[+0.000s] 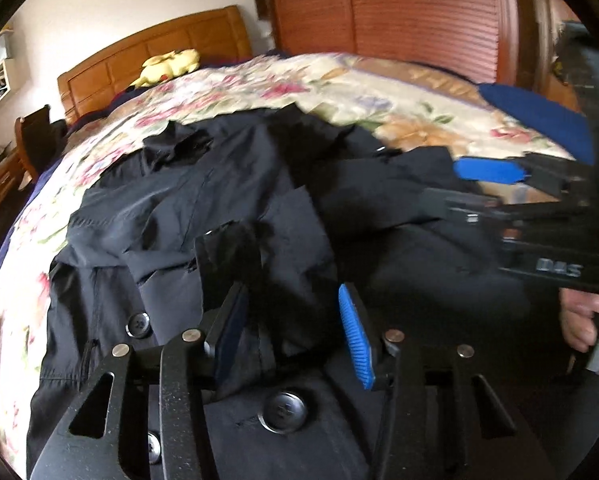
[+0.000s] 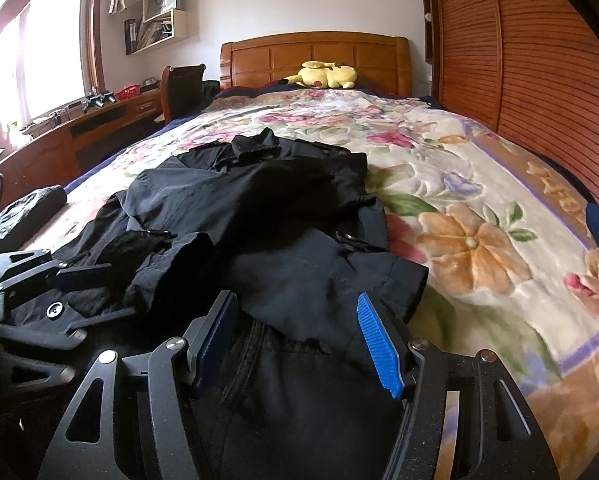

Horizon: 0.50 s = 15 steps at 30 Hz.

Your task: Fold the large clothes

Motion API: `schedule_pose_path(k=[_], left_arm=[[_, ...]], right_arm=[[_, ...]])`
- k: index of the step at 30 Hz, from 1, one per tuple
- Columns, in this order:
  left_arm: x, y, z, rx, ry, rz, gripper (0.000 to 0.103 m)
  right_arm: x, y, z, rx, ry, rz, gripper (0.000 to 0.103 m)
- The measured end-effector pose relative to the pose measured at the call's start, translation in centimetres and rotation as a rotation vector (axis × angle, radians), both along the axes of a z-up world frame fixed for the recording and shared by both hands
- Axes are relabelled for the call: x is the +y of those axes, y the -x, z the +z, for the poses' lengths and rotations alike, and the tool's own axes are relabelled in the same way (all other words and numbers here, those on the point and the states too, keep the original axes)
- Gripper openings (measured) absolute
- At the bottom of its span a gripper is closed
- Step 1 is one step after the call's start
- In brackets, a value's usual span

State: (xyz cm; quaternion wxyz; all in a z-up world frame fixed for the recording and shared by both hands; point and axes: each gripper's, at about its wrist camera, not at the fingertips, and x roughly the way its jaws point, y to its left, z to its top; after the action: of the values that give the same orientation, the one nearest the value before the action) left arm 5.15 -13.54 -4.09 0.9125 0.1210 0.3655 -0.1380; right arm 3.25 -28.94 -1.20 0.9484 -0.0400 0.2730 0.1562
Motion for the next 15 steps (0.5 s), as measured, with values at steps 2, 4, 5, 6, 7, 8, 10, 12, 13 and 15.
schedule_pose_path(k=[2, 4, 5, 6, 7, 8, 10, 12, 13, 15], left_arm=[[0.2, -0.4, -0.3, 0.015, -0.014, 0.008, 0.048], [0.4, -0.6, -0.6, 0.018, -0.028, 0.013, 0.048], [0.5, -0.5, -0.7, 0.018, -0.029, 0.011, 0.044], [0.6, -0.4, -0.7, 0.02, -0.026, 0.003, 0.038], [0.8, -0.3, -0.8, 0.025, -0.024, -0.003, 0.019], [1.0, -0.3, -0.7, 0.023, -0.028, 0.003, 0.01], [1.8, 0.2, -0.2, -0.011, -0.046, 0.022, 0.006], [3.1, 0.4, 0.6, -0.036, -0.029, 0.04, 0.005], [4.1, 0.7, 1.3, -0.058, -0.017, 0.061, 0.005], [6.3, 0.8, 2.8, -0.097, 0.014, 0.101, 0.004]], right_arm=[[0.1, 0.1, 0.0, 0.001, 0.002, 0.001, 0.064], [0.3, 0.1, 0.0, 0.001, 0.011, 0.003, 0.064], [0.4, 0.1, 0.0, 0.001, 0.016, 0.004, 0.064], [0.5, 0.1, 0.0, 0.0, 0.021, 0.006, 0.064], [0.6, 0.1, 0.0, -0.001, 0.027, 0.007, 0.064], [0.8, 0.1, 0.0, -0.002, 0.034, 0.009, 0.064], [0.9, 0.1, 0.0, -0.005, 0.042, 0.011, 0.064], [1.1, 0.2, 0.0, -0.007, 0.048, 0.013, 0.064], [1.1, 0.2, -0.1, -0.009, 0.051, 0.013, 0.064], [1.1, 0.3, -0.1, -0.011, 0.055, 0.013, 0.064]])
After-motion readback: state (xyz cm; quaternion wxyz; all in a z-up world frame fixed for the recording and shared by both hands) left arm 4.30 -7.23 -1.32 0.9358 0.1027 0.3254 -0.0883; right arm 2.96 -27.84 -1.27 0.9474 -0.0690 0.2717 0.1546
